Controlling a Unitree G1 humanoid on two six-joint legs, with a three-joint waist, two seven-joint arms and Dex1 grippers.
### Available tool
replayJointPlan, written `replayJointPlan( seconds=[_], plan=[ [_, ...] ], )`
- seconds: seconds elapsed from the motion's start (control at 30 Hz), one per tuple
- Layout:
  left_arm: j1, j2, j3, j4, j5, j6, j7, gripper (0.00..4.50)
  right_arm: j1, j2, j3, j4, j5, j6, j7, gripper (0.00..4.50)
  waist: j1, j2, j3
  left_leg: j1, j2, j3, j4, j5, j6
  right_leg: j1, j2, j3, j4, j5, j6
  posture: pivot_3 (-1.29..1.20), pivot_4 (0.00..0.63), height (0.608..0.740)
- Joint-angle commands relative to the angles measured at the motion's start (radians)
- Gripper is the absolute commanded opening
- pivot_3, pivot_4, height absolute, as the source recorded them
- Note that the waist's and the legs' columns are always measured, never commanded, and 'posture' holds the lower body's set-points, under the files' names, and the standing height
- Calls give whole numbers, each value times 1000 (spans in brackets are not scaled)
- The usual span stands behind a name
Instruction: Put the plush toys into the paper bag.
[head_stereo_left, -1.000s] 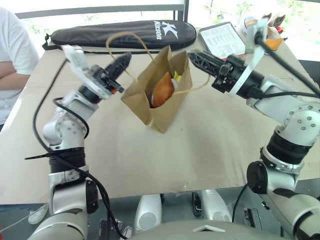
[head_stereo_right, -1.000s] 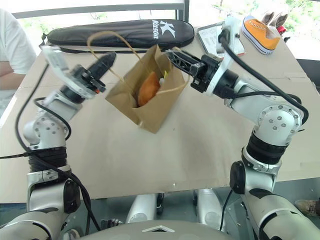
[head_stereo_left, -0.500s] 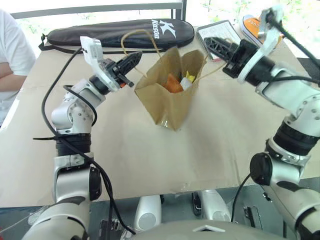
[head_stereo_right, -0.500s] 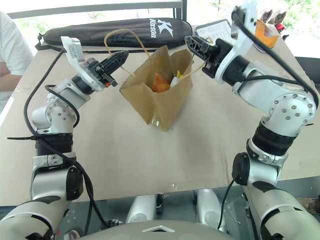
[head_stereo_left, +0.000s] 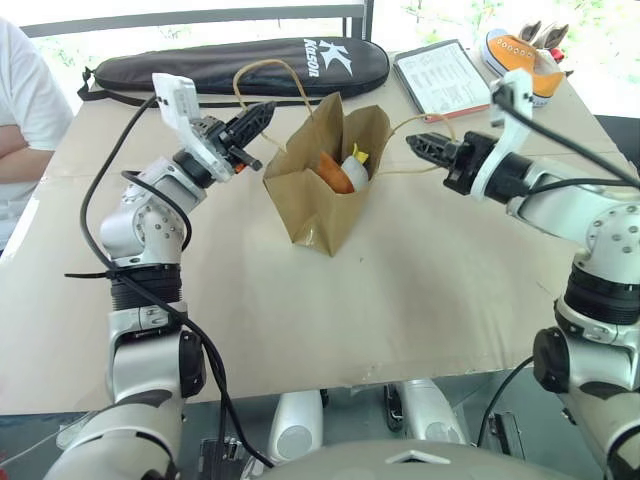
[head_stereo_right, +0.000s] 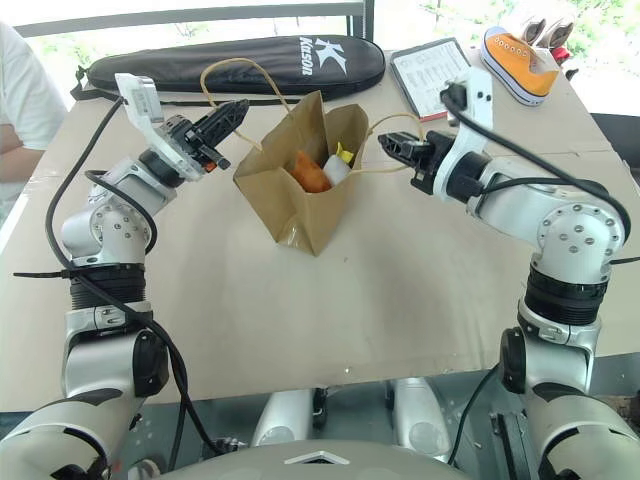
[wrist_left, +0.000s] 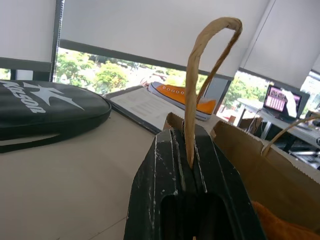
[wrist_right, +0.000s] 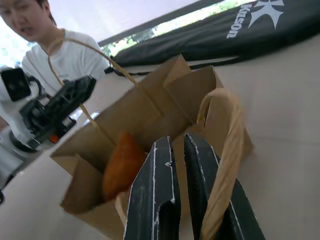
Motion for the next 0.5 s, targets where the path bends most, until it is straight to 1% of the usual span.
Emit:
replayJointPlan(
  seconds=[0.03, 0.07, 0.13, 0.17, 0.2, 0.27, 0.3, 0.33, 0.4, 0.43, 0.5],
  plan=[
    [23, 24, 22, -74, -13, -24, -49, 702, 1, -54, 3, -89, -16, -41, 103, 1828, 0, 0, 0, 0, 0, 0, 0, 0, 0, 0, 0, 0, 0, 0, 0, 0, 150, 740],
    [37, 32, 33, -88, -19, -18, -53, 1023, 12, -89, -9, -127, 18, -34, 157, 2406, 1, 0, 0, 0, 0, 0, 0, 0, 0, 0, 0, 0, 0, 0, 0, 0, 150, 740],
    [54, 41, 47, -107, -39, 7, -57, 1991, 28, -131, -29, -169, 61, -33, 222, 3414, 1, 0, 0, 0, 0, -1, 0, 0, 0, 0, 0, -1, 0, 0, 0, 0, 150, 740],
    [85, 58, 60, -143, -82, 52, -80, 2390, 51, -171, -58, -197, 84, -43, 272, 3466, 1, 0, 0, 0, 1, -1, 0, 0, 0, 0, 0, -1, 0, 0, 0, 0, 150, 740],
    [114, 77, 68, -174, -117, 93, -105, 2965, 72, -201, -84, -216, 101, -51, 306, 3466, 1, 0, 0, 0, 1, -1, 0, 0, 0, 0, 0, -1, 0, 0, 0, 0, 150, 740],
    [163, 115, 102, -220, -187, 161, -146, 3893, 117, -263, -130, -247, 146, -54, 363, 3466, 1, 0, 0, 0, 1, 0, 0, 0, 0, 0, 0, 0, -1, 0, 0, 0, 150, 740],
    [183, 138, 124, -225, -213, 189, -157, 4243, 142, -296, -147, -257, 153, -53, 387, 3466, 1, 0, 0, 0, 0, 0, 0, 0, 0, 0, 0, 0, -1, 0, 0, 0, 150, 740],
    [204, 159, 137, -235, -228, 208, -171, 4402, 167, -326, -159, -265, 155, -57, 410, 3466, 1, 0, 0, 0, 0, 0, 0, 0, 0, 0, -1, 0, -1, -1, -1, 0, 150, 740],
    [251, 191, 139, -259, -228, 220, -193, 4402, 220, -384, -158, -281, 129, -65, 454, 3466, 1, -1, 0, 1, 0, 0, 0, 0, 0, 0, -1, 0, -1, -2, -3, 0, 150, 740],
    [276, 197, 134, -275, -223, 221, -199, 4466, 245, -404, -131, -292, 81, -80, 470, 3224, 1, -1, 0, 1, 0, 0, 0, 0, 0, 1, -1, 0, -1, -2, -4, 0, 150, 740],
    [324, 196, 113, -307, -200, 202, -205, 4500, 290, -428, -20, -318, -60, -137, 507, 2754, 2, 0, 0, 3, 0, 0, 0, 0, 0, 1, -1, 0, -1, -3, -4, 0, 150, 740]
  ],
)
